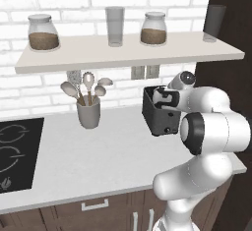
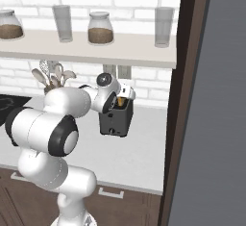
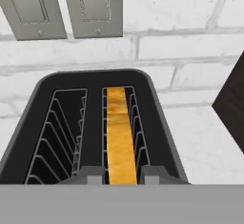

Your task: Start the toaster. Once the lever pops up, take the bread to the plate on the dining counter.

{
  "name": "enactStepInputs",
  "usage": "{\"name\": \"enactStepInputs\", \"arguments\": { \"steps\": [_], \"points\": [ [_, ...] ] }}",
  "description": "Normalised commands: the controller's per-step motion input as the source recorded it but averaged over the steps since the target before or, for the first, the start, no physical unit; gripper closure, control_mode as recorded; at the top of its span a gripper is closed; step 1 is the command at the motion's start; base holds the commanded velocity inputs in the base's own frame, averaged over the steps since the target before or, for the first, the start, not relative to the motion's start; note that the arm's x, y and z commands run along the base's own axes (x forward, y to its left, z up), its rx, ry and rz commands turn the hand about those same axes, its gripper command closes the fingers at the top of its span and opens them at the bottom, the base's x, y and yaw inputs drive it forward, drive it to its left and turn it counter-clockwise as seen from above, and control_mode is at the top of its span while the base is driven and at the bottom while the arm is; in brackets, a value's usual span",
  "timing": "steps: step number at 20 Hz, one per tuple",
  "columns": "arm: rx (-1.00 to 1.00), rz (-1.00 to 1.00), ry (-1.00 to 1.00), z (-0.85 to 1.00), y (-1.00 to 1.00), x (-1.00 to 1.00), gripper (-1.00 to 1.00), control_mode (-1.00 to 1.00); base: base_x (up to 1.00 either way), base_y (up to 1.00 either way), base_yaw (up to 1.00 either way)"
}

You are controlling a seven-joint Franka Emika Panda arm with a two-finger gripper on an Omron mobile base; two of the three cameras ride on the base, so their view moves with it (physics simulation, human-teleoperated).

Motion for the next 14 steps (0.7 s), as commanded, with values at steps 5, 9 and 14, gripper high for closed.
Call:
{"name": "enactStepInputs", "arguments": {
  "steps": [5, 9, 14],
  "points": [
    [0.0, 0.0, 0.0, 0.0, 0.0, 0.0, 1.0, -1.0, 0.0, 0.0, 0.0],
    [0.01, 0.0, -0.03, 0.06, 0.0, -0.01, 1.0, -1.0, 0.0, 0.0, 0.0],
    [0.06, 0.0, -0.14, 0.21, -0.09, -0.22, 1.0, -1.0, 0.0, 0.0, 0.0]
  ]
}}
